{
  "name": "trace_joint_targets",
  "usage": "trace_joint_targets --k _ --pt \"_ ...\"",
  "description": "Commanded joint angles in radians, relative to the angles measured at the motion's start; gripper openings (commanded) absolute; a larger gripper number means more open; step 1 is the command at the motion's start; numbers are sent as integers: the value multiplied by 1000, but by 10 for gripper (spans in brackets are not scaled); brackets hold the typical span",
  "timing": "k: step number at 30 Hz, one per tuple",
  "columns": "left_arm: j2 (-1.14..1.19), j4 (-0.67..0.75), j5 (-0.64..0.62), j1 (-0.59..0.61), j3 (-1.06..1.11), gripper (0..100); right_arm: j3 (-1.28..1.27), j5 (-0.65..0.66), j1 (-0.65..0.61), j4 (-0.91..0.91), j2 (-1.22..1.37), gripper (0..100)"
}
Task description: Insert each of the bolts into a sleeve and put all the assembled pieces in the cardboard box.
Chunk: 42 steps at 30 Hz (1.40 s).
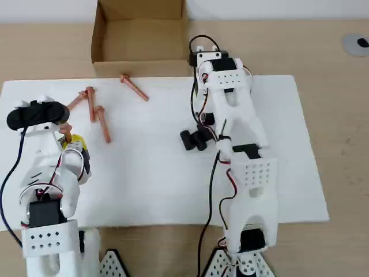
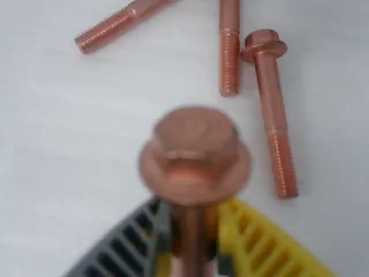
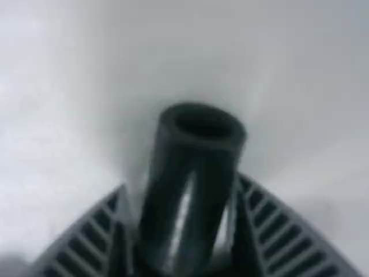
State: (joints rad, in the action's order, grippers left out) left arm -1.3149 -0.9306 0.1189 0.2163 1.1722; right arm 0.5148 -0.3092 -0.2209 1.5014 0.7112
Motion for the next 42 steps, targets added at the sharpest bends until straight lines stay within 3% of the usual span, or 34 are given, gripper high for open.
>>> trace_joint_targets --k 1,15,33,39,42 --pt "-16 17 -5 -14 -8 6 53 -6 -8 -26 -12 157" --pt "-16 -69 -2 -11 -18 6 47 28 -8 -52 -8 157" --pt "-18 -71 -2 -5 -89 6 54 72 -8 -23 51 156" --pt "-18 -69 -2 -5 -91 6 54 92 -8 -8 48 20" --pt "-18 -66 -2 -5 -92 6 54 94 -7 -2 47 11"
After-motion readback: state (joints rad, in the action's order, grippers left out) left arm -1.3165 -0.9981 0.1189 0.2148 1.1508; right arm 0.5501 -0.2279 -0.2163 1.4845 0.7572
